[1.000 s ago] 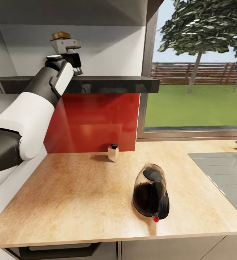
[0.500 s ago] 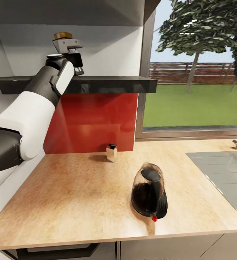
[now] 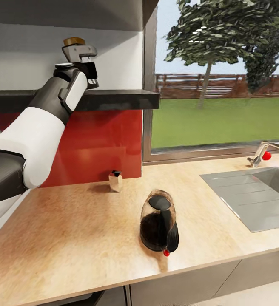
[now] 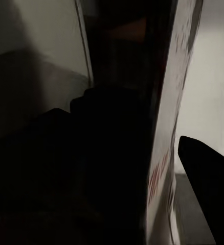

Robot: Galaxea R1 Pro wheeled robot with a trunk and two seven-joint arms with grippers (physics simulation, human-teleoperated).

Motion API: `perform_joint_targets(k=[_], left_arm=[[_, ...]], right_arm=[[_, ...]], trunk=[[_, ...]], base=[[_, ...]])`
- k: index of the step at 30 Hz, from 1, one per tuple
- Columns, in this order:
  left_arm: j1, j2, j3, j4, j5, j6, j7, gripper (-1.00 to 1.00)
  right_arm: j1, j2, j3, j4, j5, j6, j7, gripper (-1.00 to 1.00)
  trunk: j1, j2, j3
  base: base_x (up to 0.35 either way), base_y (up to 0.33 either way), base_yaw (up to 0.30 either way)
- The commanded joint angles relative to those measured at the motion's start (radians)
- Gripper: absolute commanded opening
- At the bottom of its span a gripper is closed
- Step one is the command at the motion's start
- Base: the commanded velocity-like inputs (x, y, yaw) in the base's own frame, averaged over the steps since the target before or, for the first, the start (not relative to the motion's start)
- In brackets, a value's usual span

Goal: Set up a coffee station on the kitchen countertop: keep the coffee maker on the countertop, move the bottle of coffee from the kitchen shelf to the counter next to the coffee maker, place a paper coffee filter on top of the coffee maker, put the saucer next to the coffee maker with the coffee cup on the saucer, and place the electric kettle next to the coffee maker.

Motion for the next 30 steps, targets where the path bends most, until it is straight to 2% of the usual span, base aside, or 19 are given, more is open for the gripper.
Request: perform_joint_targets(k=[1, 25, 30], left_arm=[[-0.001, 0.001, -0.007, -0.001, 0.009, 0.004, 0.011, -1.00], [-0.001, -0.007, -0.010, -0.001, 0.010, 0.002, 0.014, -1.00], [-0.001, -0.009, -0.010, -0.002, 0.011, 0.002, 0.015, -1.00]], right_arm=[[-0.001, 0.000, -0.007, 0.000, 0.010, -0.003, 0.000, 1.00], [-0.001, 0.000, -0.009, 0.000, 0.009, -0.003, 0.001, 1.00], [-0.001, 0.000, -0.009, 0.000, 0.009, -0.003, 0.001, 1.00]], trunk=[[0.001, -0.002, -0.002], [0.001, -0.002, -0.002], [0.001, -0.002, -0.002]], base=[[0.000, 0.000, -0.262], [0.000, 0.000, -0.262], [0.125, -0.081, -0.262]])
